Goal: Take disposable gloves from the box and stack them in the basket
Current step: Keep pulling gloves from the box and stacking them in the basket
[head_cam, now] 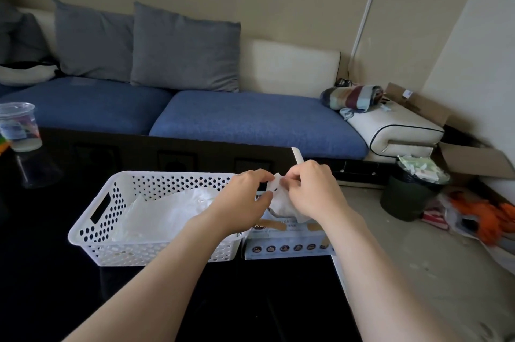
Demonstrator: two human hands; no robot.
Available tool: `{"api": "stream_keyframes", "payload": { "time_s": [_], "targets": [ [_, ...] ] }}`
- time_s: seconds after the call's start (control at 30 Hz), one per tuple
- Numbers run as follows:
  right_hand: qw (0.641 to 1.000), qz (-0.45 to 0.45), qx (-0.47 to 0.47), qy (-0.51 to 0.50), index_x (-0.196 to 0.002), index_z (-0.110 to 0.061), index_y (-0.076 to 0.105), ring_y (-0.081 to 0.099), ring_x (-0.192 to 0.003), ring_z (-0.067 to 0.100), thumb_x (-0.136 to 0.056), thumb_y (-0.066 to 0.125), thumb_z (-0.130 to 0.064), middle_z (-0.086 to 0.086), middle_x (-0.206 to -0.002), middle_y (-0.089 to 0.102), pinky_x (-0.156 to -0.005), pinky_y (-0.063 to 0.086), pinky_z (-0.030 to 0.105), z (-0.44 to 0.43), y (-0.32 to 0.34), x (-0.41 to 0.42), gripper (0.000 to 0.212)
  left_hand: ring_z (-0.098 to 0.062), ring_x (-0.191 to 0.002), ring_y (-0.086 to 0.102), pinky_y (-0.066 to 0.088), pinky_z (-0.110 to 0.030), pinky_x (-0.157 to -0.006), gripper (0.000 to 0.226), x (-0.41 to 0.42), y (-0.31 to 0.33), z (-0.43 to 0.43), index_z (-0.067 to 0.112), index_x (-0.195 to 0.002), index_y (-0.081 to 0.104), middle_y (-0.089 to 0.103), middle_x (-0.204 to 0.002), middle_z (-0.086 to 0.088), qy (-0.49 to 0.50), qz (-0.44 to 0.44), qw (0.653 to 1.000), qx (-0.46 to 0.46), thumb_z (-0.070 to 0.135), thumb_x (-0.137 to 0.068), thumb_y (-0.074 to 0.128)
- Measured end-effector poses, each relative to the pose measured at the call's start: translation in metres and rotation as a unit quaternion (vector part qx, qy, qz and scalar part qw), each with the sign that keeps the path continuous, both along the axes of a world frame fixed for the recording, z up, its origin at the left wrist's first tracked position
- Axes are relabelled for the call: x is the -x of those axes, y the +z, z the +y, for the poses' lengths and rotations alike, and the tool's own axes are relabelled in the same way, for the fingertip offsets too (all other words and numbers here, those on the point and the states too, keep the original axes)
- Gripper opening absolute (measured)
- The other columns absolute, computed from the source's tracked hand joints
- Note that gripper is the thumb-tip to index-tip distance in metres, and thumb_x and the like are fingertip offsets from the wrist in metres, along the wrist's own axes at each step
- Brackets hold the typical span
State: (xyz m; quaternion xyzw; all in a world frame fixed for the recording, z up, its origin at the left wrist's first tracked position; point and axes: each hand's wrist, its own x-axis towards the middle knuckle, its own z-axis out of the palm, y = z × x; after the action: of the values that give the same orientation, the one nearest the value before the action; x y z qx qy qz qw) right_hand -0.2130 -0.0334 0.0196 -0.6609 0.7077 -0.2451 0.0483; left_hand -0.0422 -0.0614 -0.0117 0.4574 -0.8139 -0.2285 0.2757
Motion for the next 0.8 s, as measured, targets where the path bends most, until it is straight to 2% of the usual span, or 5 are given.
{"api": "stream_keyframes", "payload": {
  "time_s": [0.17, 0.3, 0.5, 0.6, 0.8],
  "targets": [
    [0.998, -0.026, 0.057, -0.02, -0.066, -0.018, 0.056, 0.061, -0.071, 0.022, -0.106, 0.053, -0.011, 0.004, -0.076, 0.061, -0.069, 0.057, 0.041, -0.004, -0.007, 0.004, 0.04, -0.006, -0.11, 0.066, 0.055, -0.028, -0.098, 0.027, 0.003, -0.003, 0.0, 0.023, -0.129, 0.066, 0.072, -0.116, 0.01, -0.007, 0.025, 1.0, -0.002, 0.026, -0.103, 0.062],
    [0.996, -0.033, 0.079, -0.015, -0.088, -0.015, 0.067, 0.063, -0.072, 0.018, -0.112, 0.05, -0.023, 0.003, -0.079, 0.065, -0.056, 0.043, 0.03, -0.006, -0.009, 0.007, 0.03, -0.001, -0.105, 0.066, 0.054, -0.024, -0.094, 0.023, 0.005, -0.003, 0.001, 0.024, -0.122, 0.067, 0.071, -0.11, 0.014, -0.004, 0.063, 0.998, -0.012, 0.032, -0.1, 0.068],
    [0.998, -0.014, 0.066, -0.002, -0.102, -0.016, 0.069, 0.064, -0.083, 0.019, -0.113, 0.049, -0.028, 0.003, -0.092, 0.068, -0.063, 0.045, 0.028, -0.004, -0.009, 0.005, 0.025, -0.002, -0.103, 0.067, 0.057, -0.027, -0.095, 0.034, 0.006, -0.007, -0.001, 0.025, -0.122, 0.067, 0.071, -0.11, 0.013, 0.003, 0.058, 0.998, -0.022, 0.038, -0.092, 0.077],
    [0.995, -0.064, 0.082, -0.005, -0.093, -0.023, 0.062, 0.063, -0.085, 0.017, -0.108, 0.061, -0.033, -0.003, -0.09, 0.066, -0.072, 0.052, 0.037, -0.002, -0.005, 0.005, 0.018, -0.002, -0.101, 0.068, 0.058, -0.029, -0.093, 0.033, 0.009, -0.009, 0.0, 0.025, -0.12, 0.066, 0.071, -0.109, 0.013, 0.015, 0.075, 0.997, -0.019, 0.037, -0.092, 0.078],
    [0.985, -0.145, 0.093, -0.003, -0.083, -0.019, 0.076, 0.061, -0.072, 0.006, -0.103, 0.068, -0.04, -0.005, -0.075, 0.069, -0.061, 0.039, 0.02, -0.004, -0.008, 0.012, 0.03, -0.001, -0.096, 0.069, 0.059, -0.026, -0.089, 0.022, 0.013, -0.006, 0.001, 0.025, -0.116, 0.068, 0.072, -0.105, 0.013, 0.035, 0.161, 0.986, -0.037, 0.031, -0.096, 0.075]
  ]
}}
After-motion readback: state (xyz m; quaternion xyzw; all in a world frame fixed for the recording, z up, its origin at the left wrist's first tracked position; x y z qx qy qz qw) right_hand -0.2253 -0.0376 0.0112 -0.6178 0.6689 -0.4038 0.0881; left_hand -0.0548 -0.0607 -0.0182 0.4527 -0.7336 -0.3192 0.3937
